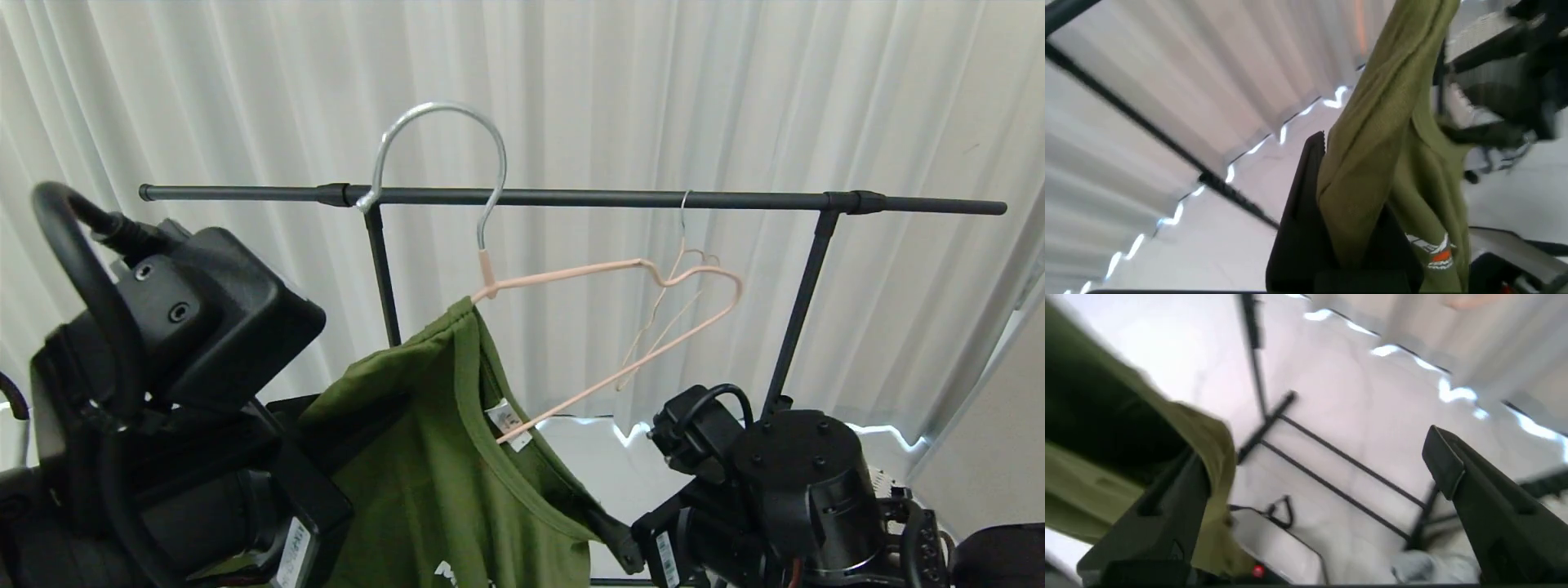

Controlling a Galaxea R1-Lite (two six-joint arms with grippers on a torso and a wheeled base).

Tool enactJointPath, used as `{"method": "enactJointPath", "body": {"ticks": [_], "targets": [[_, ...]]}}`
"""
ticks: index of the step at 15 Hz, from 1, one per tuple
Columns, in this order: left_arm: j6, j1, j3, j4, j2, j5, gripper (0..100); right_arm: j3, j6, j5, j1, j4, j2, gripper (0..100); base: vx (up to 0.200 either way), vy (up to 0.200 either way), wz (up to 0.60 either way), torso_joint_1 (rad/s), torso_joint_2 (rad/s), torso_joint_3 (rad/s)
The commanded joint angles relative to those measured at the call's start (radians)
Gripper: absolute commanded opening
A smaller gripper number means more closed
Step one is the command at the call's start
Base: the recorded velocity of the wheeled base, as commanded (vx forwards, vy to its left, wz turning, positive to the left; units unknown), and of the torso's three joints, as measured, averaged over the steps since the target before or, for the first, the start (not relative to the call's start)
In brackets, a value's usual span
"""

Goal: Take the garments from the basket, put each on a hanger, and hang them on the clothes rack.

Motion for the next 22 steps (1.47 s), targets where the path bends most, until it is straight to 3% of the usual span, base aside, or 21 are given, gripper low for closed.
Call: {"method": "enactJointPath", "body": {"ticks": [1,6,10,13,17,22], "targets": [[0.0,-0.001,0.049,0.0,-0.024,0.045,0,0.044,-0.013,-0.008,-0.072,0.019,-0.049,100,0.0,0.0,0.0,0.0,0.0,0.0],[0.005,-0.035,0.189,0.0,-0.113,0.05,0,0.131,-0.043,-0.008,-0.245,0.02,-0.151,100,0.0,0.0,0.0,0.0,0.0,0.0],[0.009,-0.076,0.278,0.001,-0.165,0.043,0,0.131,-0.077,-0.006,-0.293,0.02,-0.19,100,0.0,0.0,0.0,0.0,0.0,0.0],[0.032,-0.076,0.344,0.006,-0.153,0.043,0,0.131,-0.135,0.005,-0.291,0.022,-0.235,100,0.0,0.0,0.0,0.0,0.0,0.0],[0.04,-0.053,0.341,0.006,-0.076,0.05,0,0.145,-0.18,0.009,-0.274,0.023,-0.275,100,0.0,0.0,0.0,0.0,0.0,0.0],[0.031,0.011,0.325,0.001,-0.072,0.045,0,0.248,-0.188,0.042,-0.118,0.022,-0.353,100,0.0,0.0,0.0,0.0,0.0,0.0]]}}
